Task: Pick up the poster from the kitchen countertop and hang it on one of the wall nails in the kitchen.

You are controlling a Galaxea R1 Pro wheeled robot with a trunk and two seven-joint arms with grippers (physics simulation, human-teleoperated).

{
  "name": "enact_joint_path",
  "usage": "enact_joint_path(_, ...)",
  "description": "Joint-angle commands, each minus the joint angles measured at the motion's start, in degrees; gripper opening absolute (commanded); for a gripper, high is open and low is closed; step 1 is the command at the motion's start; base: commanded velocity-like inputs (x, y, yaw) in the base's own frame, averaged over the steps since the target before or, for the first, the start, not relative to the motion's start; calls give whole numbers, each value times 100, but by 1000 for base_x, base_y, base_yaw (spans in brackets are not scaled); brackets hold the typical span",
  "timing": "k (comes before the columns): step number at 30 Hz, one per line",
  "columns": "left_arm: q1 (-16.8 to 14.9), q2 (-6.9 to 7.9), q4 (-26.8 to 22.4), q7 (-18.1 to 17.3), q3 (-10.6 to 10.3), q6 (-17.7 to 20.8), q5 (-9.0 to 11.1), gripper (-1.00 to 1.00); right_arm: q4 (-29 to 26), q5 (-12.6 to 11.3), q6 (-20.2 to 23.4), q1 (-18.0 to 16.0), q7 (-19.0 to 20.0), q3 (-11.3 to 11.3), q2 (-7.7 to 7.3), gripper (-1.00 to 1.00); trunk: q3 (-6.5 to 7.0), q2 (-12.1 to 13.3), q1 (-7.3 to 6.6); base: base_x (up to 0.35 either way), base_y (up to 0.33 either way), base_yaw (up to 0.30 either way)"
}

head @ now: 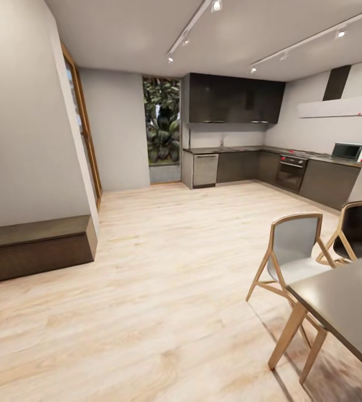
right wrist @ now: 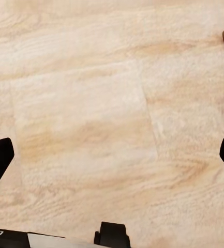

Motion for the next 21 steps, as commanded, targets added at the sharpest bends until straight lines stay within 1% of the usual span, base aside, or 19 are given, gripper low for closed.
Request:
enact_joint_path(1, 2, -1, -5, 1, 3, -11, -3, 100, 2, 46, -13, -3, -5, 18, -2, 100, -4, -2, 4, 335, 128, 0)
enact_joint_path(9, 2, 1, -5, 1, 3, -11, -2, 100, 1, 56, -13, 0, -5, 30, 0, 100, -4, -2, 4, 336, 101, 0)
enact_joint_path(21, 2, 3, -5, 1, 3, -11, -6, 100, 1, 62, -13, -3, -11, 33, 4, 100, -4, -2, 4, 338, 11, 0)
